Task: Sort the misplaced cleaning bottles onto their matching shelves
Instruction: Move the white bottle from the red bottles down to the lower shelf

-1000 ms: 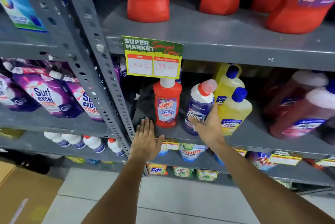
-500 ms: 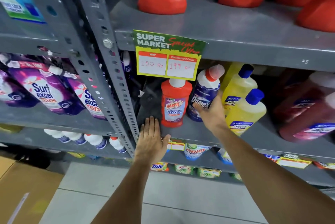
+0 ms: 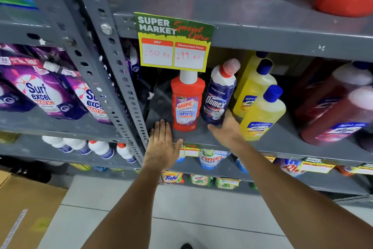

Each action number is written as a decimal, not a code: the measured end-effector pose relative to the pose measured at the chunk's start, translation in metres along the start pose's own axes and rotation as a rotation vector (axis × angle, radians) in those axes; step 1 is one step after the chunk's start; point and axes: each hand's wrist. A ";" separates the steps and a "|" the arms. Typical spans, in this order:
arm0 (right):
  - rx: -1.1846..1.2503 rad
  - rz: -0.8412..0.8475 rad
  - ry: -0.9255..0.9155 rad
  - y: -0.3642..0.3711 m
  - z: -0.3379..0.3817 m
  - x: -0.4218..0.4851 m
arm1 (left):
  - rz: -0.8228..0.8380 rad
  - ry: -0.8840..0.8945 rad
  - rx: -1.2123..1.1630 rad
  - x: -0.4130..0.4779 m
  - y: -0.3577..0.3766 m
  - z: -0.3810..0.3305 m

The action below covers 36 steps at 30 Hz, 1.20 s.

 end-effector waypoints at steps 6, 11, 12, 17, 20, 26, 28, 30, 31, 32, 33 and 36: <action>-0.113 0.085 -0.040 0.003 -0.013 -0.028 | 0.057 0.001 -0.024 0.003 -0.002 0.002; 0.135 0.180 -0.216 -0.002 0.027 -0.027 | 0.094 0.020 -0.037 0.002 -0.007 0.004; 0.165 0.206 -0.264 -0.001 0.034 -0.025 | 0.098 0.017 -0.037 0.002 -0.008 0.003; 0.162 0.242 -0.331 0.008 0.055 -0.005 | 0.101 -0.001 -0.033 0.003 -0.007 0.001; 0.124 0.245 -0.316 0.013 0.057 0.002 | 0.096 0.002 -0.020 0.004 -0.006 0.001; 0.131 0.198 -0.273 0.020 0.053 0.003 | 0.105 0.005 -0.016 0.005 -0.004 0.002; 0.152 0.177 -0.270 0.019 0.049 -0.002 | 0.105 0.002 -0.018 0.006 -0.003 0.004; 0.171 0.176 -0.259 0.017 0.043 -0.009 | 0.104 0.004 -0.013 0.006 -0.002 0.005; 0.179 0.176 -0.249 0.014 0.039 -0.013 | 0.114 0.004 -0.007 0.007 -0.003 0.005; 0.185 0.172 -0.242 0.011 0.035 -0.018 | 0.131 0.003 0.000 0.008 -0.004 0.005; 0.187 0.171 -0.251 0.006 0.031 -0.022 | 0.149 0.001 0.002 0.009 -0.006 0.004; 0.168 0.193 -0.298 -0.012 0.024 -0.039 | 0.102 0.013 -0.027 0.003 -0.014 0.001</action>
Point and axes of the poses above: each hand's wrist, its own x-axis towards the middle knuckle, its own y-axis out of the palm, z = x × y, and after that the axes turned 5 degrees about y, right-handed
